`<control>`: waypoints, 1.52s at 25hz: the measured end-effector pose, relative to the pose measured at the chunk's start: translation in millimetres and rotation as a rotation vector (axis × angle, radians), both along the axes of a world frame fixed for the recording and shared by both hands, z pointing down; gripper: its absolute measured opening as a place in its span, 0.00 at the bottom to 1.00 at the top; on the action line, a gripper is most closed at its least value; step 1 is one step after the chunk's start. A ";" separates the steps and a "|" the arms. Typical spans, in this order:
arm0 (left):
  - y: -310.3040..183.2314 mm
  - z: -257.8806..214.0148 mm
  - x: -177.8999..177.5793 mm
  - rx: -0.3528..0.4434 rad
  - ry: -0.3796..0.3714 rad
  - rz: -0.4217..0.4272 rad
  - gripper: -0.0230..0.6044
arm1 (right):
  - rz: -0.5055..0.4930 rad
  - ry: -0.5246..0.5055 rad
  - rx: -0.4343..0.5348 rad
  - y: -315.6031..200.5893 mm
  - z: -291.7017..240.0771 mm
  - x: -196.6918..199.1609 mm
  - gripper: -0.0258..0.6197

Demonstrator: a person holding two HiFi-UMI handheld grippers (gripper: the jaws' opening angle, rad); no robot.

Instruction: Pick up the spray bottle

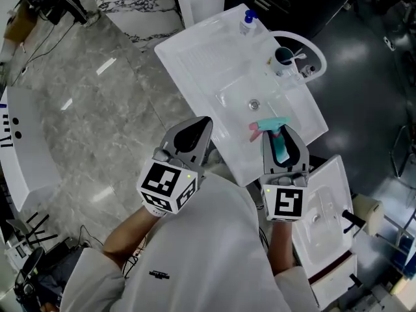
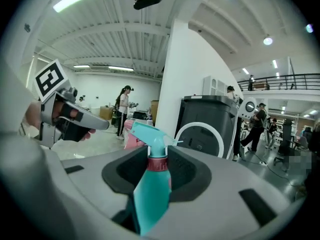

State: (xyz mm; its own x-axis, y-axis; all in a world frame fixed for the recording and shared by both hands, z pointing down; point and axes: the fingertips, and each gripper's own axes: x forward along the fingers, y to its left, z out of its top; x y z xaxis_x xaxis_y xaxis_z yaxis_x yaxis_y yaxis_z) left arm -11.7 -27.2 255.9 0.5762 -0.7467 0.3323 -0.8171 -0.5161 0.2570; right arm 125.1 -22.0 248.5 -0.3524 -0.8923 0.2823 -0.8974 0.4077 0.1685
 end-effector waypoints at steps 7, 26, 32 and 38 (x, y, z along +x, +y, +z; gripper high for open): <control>6.3 -14.1 7.4 0.032 0.011 0.007 0.04 | 0.180 -0.123 0.076 19.3 -18.7 48.9 0.22; 1.1 -17.3 25.7 0.048 0.013 0.030 0.04 | 0.268 -0.191 0.122 25.4 -24.5 80.0 0.22; -1.0 -13.9 21.1 0.040 0.008 0.021 0.04 | 0.268 -0.202 0.130 22.1 -25.3 78.4 0.22; -2.6 -10.7 22.1 0.041 -0.007 0.024 0.04 | 0.270 -0.216 0.132 20.3 -25.6 76.6 0.22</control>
State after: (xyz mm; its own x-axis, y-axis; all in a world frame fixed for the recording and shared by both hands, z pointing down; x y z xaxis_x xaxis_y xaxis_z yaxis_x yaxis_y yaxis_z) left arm 10.4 -29.9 245.2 0.5920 -0.7456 0.3058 -0.8059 -0.5456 0.2299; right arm 201.7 -1.7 222.9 -0.1377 -0.9851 0.1032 -0.9904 0.1384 -0.0011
